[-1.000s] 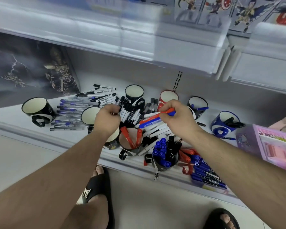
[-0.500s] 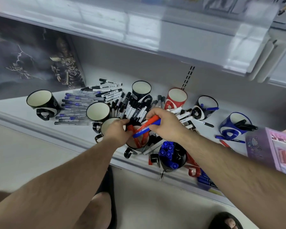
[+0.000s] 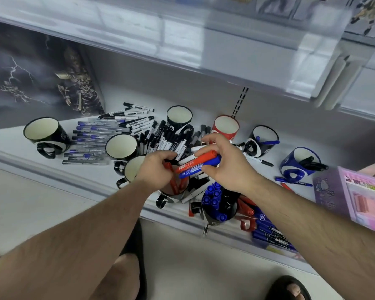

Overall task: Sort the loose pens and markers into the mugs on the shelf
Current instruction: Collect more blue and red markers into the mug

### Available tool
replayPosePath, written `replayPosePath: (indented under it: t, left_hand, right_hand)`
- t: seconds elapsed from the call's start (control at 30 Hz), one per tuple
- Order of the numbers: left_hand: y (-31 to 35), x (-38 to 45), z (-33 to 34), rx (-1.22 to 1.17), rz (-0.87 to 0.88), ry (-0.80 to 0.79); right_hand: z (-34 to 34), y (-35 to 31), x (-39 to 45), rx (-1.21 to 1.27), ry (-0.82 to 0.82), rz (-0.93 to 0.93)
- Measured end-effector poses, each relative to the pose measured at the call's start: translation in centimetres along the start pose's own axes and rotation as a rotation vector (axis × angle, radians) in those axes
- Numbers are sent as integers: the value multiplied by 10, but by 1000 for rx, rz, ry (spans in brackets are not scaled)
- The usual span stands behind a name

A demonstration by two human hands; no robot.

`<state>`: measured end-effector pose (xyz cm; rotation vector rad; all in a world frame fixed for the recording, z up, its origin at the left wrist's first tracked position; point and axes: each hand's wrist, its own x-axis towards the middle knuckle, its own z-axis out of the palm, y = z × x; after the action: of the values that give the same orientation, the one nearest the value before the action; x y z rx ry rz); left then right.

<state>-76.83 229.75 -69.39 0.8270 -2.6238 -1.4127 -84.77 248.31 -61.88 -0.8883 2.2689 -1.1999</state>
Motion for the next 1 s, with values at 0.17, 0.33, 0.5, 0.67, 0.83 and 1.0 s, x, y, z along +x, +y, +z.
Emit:
replayPosePath:
  t: [0.17,0.33,0.5,0.67,0.83,1.0]
  left_hand:
    - [30,-12,1,-162,134,-132]
    - [53,-17,11,-188,172,-294]
    - [71,-20,20,-180,168,-451]
    - [90,-24,36,-111,163,-562]
    - [103,-23,53,0,227,-484]
    - [104,-20,73,-4,224,-314]
  right_hand:
    - [-10,-10,-3,70,83,-17]
    - [-30,-11,-12,239,161,57]
    - [-57,2,-28,308,208,166]
    - [-74,13,-48,369,198,259]
    - [-102,22,-70,174,213,271]
    - [-125,52,-87,-180,277,311]
